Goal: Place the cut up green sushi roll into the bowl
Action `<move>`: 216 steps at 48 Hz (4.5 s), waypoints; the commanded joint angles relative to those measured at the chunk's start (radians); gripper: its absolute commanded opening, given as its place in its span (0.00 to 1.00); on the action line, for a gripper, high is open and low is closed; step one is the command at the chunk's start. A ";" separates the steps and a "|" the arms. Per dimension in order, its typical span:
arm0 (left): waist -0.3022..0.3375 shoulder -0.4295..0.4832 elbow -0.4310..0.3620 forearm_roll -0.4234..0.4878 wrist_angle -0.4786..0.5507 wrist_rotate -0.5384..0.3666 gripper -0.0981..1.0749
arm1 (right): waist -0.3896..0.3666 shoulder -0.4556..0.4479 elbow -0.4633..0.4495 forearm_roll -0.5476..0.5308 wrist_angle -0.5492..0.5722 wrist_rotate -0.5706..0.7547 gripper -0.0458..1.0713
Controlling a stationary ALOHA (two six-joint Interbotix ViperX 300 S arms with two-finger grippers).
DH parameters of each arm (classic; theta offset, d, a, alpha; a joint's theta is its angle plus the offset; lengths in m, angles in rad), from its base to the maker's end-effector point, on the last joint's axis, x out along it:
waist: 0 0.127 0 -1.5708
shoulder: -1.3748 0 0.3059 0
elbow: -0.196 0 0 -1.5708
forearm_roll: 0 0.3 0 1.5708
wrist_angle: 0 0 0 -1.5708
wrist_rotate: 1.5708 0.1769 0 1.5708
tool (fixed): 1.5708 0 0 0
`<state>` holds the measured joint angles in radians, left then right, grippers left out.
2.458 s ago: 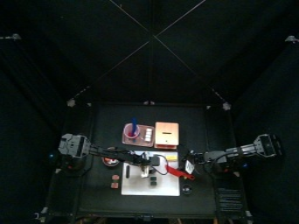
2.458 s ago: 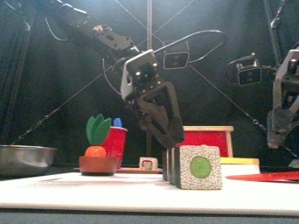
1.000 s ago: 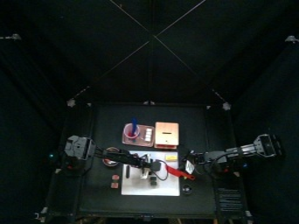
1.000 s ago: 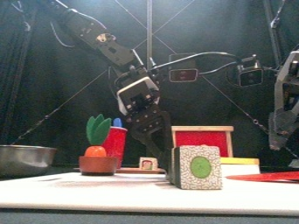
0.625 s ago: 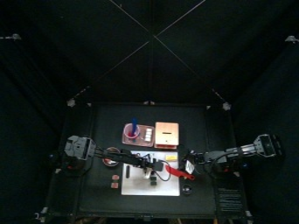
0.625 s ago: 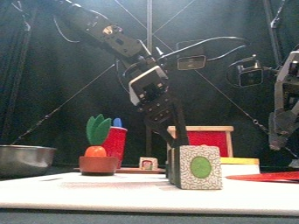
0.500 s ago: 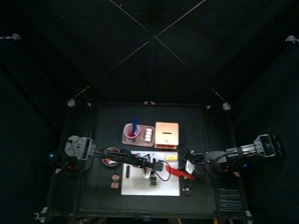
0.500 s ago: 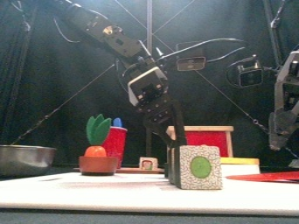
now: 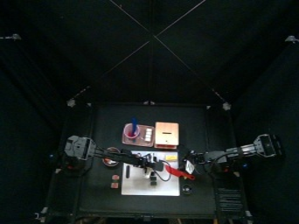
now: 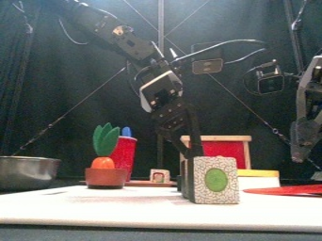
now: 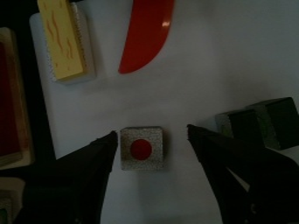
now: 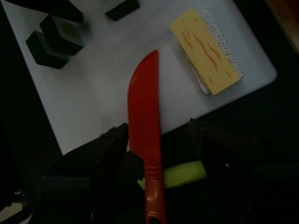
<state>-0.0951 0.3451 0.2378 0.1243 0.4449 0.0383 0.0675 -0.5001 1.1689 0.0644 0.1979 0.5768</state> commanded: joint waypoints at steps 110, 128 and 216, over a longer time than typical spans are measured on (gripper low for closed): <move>0.259 -0.861 0.865 -0.126 0.058 -0.218 0.72 | -0.005 -0.006 -0.015 0.040 -0.020 -0.002 0.85; 0.299 -0.821 0.842 -0.123 0.029 -0.218 0.94 | 0.000 -0.006 -0.025 0.040 -0.017 -0.002 0.85; -0.092 -0.035 -0.058 -0.198 0.083 -0.186 0.94 | 0.005 -0.006 -0.009 0.035 -0.021 -0.003 0.85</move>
<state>-0.1871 0.3237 0.2056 -0.0767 0.5338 -0.1473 0.0706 -0.5001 1.1674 0.0982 0.1841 0.5752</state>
